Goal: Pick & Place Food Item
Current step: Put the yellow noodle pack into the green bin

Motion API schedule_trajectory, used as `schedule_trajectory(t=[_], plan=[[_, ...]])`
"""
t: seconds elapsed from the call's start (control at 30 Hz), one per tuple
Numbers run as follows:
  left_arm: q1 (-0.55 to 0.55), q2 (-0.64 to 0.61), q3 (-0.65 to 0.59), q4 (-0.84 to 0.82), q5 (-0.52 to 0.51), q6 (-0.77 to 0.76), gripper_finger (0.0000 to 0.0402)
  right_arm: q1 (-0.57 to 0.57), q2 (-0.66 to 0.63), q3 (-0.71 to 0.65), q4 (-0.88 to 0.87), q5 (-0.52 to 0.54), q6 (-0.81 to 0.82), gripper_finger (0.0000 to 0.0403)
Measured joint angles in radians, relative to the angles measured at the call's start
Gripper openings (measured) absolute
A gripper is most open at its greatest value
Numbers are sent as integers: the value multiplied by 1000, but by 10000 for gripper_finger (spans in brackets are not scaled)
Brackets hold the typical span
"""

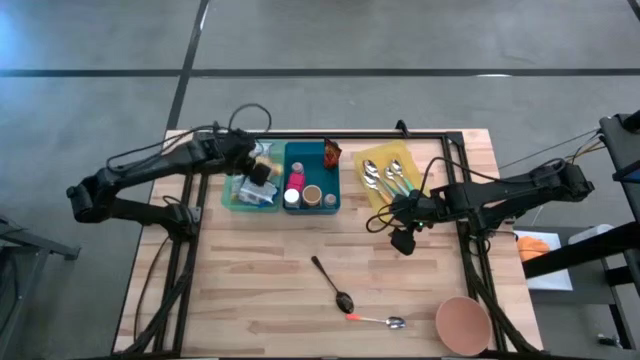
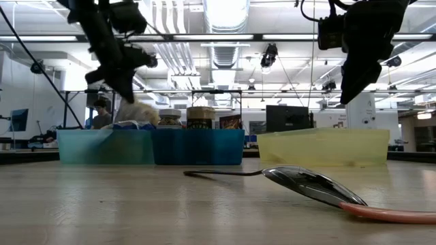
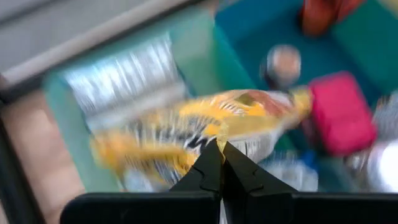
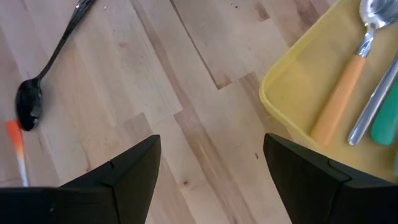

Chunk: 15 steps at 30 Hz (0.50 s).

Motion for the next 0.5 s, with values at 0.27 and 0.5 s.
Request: schedule_trajectory(t=[0.27,0.5], plan=[[-51,-1,-140,19,93,-73,0,0,0,0,0,-19,0,283],[-66,-2,-150,12,103,-196,5,0,0,0,0,-19,-27,283]])
